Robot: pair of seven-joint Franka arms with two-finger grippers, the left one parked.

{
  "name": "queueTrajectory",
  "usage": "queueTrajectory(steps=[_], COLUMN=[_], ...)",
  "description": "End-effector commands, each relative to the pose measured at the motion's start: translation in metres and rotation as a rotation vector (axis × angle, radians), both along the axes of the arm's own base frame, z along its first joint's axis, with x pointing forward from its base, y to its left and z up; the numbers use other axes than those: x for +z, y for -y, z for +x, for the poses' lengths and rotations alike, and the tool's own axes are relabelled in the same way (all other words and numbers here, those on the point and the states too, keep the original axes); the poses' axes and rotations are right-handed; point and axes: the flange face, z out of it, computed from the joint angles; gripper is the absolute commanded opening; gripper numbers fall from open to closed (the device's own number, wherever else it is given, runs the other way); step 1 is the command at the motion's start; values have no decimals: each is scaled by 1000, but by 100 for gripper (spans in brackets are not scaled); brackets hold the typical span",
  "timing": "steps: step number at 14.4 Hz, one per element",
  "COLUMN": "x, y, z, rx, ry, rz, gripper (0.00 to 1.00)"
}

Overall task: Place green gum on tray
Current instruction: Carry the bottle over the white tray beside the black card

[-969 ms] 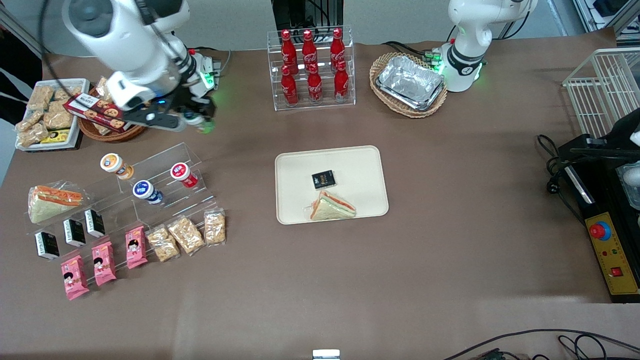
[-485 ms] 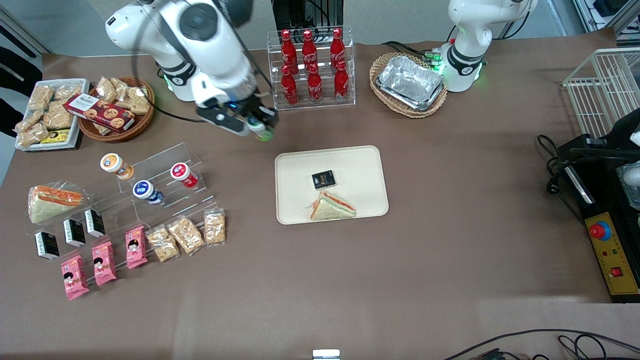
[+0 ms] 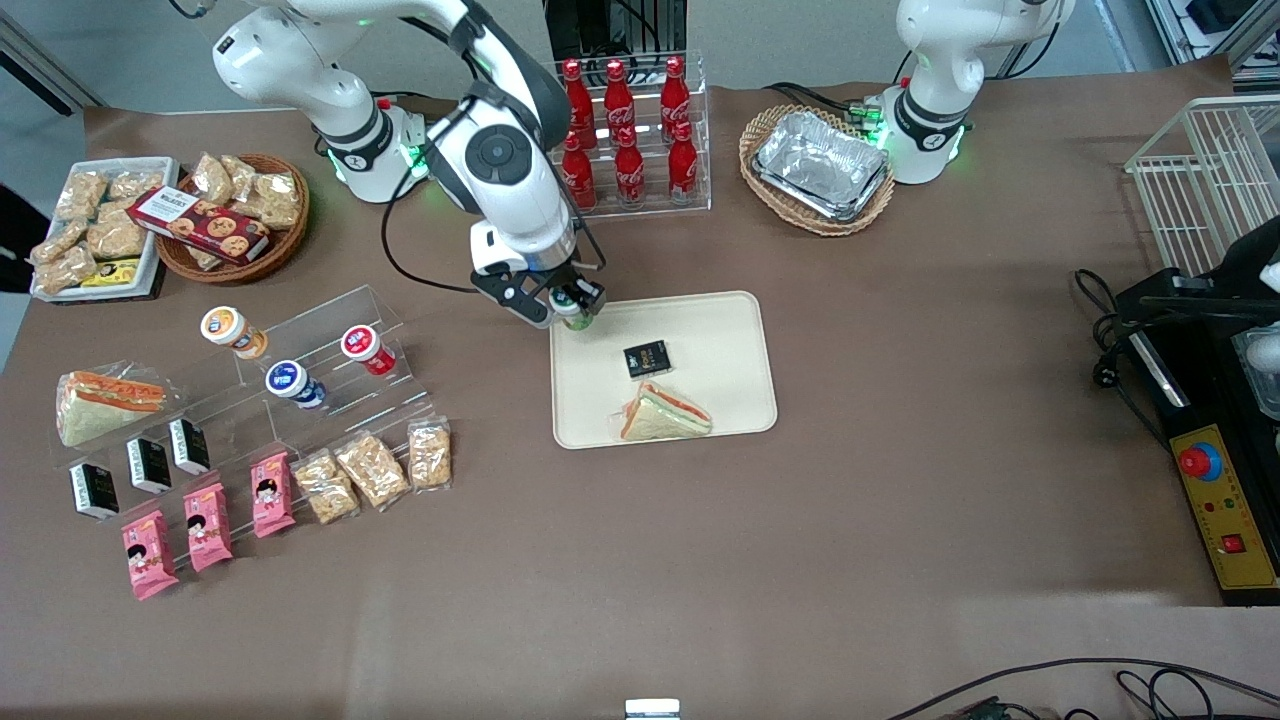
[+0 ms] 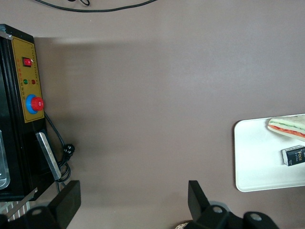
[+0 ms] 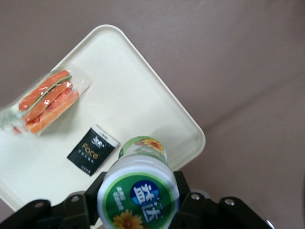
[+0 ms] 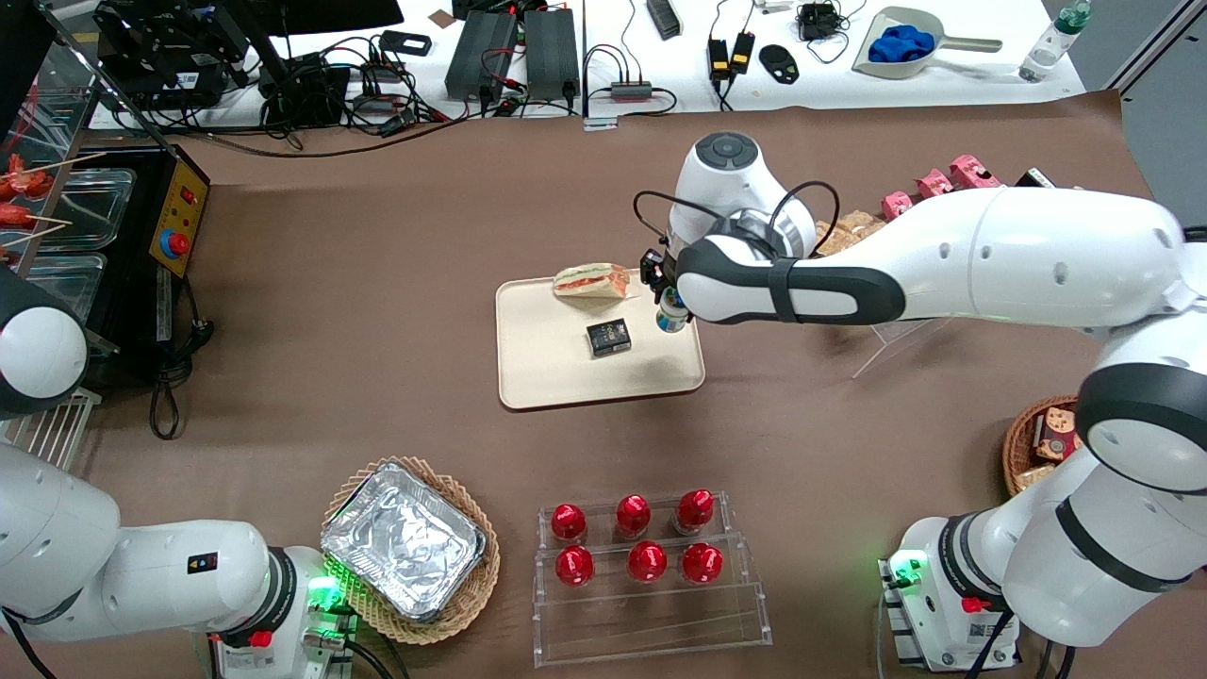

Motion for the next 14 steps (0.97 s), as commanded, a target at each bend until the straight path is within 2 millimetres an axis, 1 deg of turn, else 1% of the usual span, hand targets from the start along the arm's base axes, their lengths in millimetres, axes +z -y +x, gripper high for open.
queueTrajectory(steps=[1, 4, 7, 11, 12, 13, 14], x=[-51, -80, -105, -111, -111, -113, -113], y=[7, 6, 0, 1, 0, 1, 1], z=[-3, -2, -10, -10, -10, -10, -10], rx=[-26, -31, -30, -29, -29, -29, -29], ry=[52, 70, 93, 91, 91, 89, 89], rz=[22, 29, 42, 38, 38, 36, 36], gripper=[60, 60, 60, 61, 73, 100, 100])
